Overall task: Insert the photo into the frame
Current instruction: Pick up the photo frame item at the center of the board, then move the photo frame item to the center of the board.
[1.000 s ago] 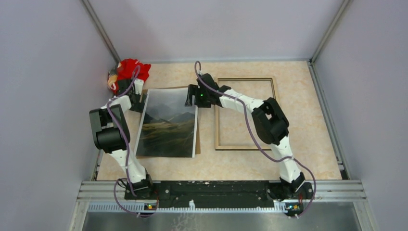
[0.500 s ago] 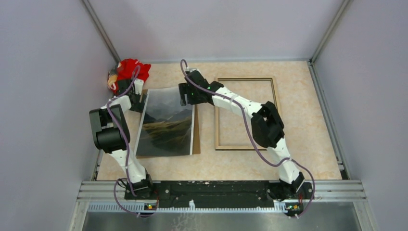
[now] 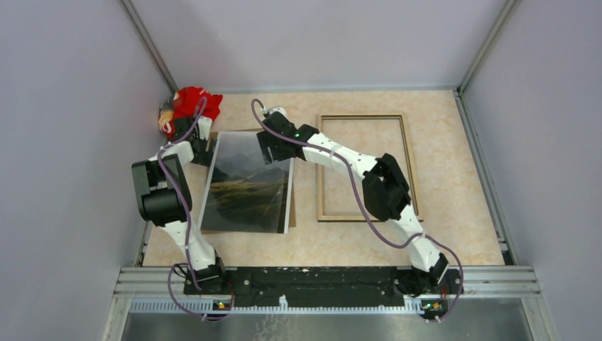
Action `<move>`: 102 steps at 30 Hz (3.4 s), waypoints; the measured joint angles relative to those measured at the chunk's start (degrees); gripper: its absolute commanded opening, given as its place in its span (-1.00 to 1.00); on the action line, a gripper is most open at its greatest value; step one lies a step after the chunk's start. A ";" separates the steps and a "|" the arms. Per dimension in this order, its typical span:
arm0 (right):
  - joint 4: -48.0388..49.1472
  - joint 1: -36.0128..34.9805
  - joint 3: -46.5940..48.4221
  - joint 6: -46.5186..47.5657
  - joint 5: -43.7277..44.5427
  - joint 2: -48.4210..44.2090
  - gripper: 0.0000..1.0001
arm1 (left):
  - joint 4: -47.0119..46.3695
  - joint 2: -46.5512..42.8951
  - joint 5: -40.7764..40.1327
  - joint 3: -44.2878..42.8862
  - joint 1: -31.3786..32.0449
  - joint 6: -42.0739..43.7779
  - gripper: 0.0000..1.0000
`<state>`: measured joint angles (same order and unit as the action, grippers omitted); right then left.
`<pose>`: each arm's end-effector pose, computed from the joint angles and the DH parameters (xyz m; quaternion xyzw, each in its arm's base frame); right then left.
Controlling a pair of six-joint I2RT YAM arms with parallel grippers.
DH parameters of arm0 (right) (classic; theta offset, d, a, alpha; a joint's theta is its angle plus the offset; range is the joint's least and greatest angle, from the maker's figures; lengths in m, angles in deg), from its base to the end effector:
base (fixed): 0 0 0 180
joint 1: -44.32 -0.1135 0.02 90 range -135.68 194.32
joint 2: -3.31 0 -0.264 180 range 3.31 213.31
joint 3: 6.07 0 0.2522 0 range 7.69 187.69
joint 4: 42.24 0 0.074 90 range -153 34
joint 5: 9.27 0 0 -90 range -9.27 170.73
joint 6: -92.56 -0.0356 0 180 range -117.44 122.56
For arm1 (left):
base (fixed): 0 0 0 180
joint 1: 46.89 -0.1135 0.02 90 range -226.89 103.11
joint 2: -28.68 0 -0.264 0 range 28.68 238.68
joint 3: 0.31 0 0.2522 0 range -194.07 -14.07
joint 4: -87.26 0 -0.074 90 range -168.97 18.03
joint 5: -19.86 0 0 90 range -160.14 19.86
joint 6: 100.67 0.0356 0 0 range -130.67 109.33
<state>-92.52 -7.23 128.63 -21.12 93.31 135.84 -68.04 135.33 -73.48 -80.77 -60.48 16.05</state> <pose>0.3313 0.4048 0.2366 -0.1855 0.9104 0.1358 0.3439 0.3796 0.0939 0.1701 0.0980 0.9369 0.1411 0.3046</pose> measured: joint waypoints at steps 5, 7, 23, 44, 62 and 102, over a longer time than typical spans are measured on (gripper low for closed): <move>1.36 0.00 -0.74 -0.59 -1.22 -0.15 0.47 | 0.00 0.00 0.02 0.02 0.00 0.00 0.75; 3.72 0.35 -3.45 -2.08 -3.26 -1.29 0.45 | 0.00 0.00 0.00 0.02 0.00 0.00 0.75; 50.75 9.38 -34.14 -31.98 -34.60 -12.57 0.32 | 0.39 -0.02 1.31 0.02 -0.46 0.00 0.75; 51.28 11.41 -32.81 -35.95 -41.83 -11.39 -1.00 | 19.21 -1.57 6.95 -9.14 -1.38 1.60 0.97; 7.48 45.55 -40.74 -9.73 -51.28 -56.48 -1.00 | 29.22 -4.87 15.39 -21.24 24.33 -3.67 0.97; -16.72 51.34 -32.41 -2.82 -35.01 -68.11 -1.00 | 19.98 15.45 16.48 -26.25 47.76 -16.02 -0.05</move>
<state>-109.24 44.11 96.22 -23.94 58.29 67.73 -48.06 150.78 -57.00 -107.02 -12.72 0.03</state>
